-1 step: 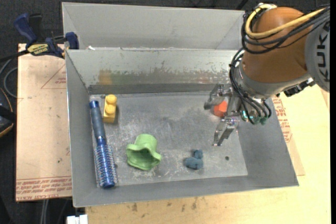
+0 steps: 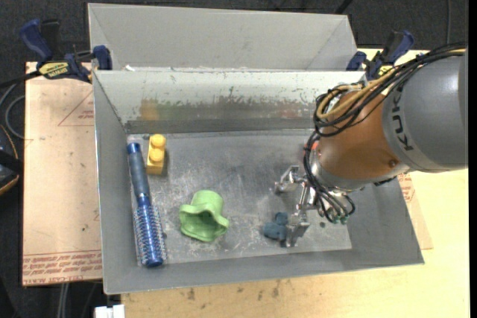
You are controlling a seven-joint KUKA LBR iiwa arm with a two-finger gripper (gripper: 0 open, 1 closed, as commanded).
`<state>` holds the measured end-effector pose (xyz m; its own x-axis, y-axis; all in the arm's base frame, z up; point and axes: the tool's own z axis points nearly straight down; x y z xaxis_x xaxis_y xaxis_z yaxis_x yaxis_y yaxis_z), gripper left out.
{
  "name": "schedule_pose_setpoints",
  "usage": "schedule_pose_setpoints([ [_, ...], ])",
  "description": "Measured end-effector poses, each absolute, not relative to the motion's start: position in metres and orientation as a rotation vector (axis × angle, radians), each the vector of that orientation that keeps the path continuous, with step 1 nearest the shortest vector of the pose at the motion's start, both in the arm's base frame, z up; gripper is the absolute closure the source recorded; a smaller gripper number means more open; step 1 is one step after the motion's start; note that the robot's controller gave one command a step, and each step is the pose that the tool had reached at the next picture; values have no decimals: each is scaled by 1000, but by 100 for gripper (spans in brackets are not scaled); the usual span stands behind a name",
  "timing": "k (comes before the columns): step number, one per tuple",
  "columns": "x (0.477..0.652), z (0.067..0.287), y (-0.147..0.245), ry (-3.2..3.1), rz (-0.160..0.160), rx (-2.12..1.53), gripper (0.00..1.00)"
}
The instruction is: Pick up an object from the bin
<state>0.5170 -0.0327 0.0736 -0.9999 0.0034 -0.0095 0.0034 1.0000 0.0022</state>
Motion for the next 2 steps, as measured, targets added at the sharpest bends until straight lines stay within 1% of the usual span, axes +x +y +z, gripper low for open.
schedule_pose_setpoints([
  [1, 492, 76, -11, 3114, -4, -82, 0],
  [2, 489, 76, -10, 3125, 1, -86, 100],
])
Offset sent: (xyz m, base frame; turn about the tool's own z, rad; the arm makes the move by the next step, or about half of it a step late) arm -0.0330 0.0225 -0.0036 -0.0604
